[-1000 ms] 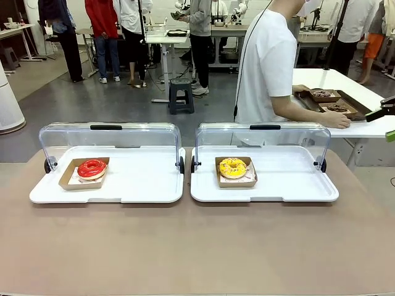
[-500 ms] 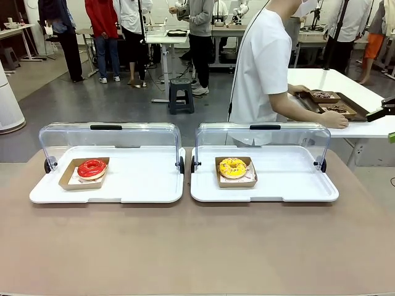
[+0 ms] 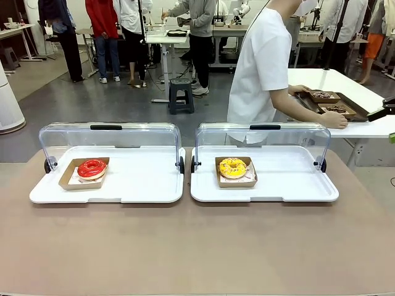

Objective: Provide the desired donut to the person.
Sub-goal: Place the picked Paper togo box onto the Handle tray extended by the person.

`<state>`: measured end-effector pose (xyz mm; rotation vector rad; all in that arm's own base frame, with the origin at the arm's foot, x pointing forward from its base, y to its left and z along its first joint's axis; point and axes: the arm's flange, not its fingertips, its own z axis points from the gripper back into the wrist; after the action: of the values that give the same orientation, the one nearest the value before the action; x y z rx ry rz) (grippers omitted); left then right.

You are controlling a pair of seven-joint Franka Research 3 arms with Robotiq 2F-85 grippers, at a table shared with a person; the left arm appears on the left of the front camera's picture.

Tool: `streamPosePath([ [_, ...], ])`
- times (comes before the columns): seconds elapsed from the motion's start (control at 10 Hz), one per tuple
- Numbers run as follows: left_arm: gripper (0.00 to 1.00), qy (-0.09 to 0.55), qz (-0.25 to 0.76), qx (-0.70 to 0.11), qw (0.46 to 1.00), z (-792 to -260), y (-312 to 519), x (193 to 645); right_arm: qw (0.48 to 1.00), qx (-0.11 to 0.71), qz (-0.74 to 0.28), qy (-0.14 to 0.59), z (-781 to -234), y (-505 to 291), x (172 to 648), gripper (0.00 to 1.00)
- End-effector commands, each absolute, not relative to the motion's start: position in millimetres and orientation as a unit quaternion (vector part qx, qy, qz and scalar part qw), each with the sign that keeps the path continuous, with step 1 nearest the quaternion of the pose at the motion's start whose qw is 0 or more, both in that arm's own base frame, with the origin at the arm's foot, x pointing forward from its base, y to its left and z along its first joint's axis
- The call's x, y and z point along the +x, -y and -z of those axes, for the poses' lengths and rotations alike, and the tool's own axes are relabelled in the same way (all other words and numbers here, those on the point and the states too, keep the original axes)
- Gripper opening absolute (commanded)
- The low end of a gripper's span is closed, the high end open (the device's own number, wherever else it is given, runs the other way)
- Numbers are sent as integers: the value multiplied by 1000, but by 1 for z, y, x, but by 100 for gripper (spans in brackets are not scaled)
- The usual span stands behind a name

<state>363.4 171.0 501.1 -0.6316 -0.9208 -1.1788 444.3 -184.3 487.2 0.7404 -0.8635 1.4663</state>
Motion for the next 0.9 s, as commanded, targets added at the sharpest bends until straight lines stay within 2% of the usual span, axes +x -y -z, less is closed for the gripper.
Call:
streamPosePath([
  [0.0, 100, 420, 527, -283, 683, -502, -171, 363, 592, 329, -633, 375, -487, 184, 441, 100],
  [0.8, 100, 420, 527, -283, 683, -502, -171, 363, 592, 329, -633, 375, -487, 184, 441, 100],
])
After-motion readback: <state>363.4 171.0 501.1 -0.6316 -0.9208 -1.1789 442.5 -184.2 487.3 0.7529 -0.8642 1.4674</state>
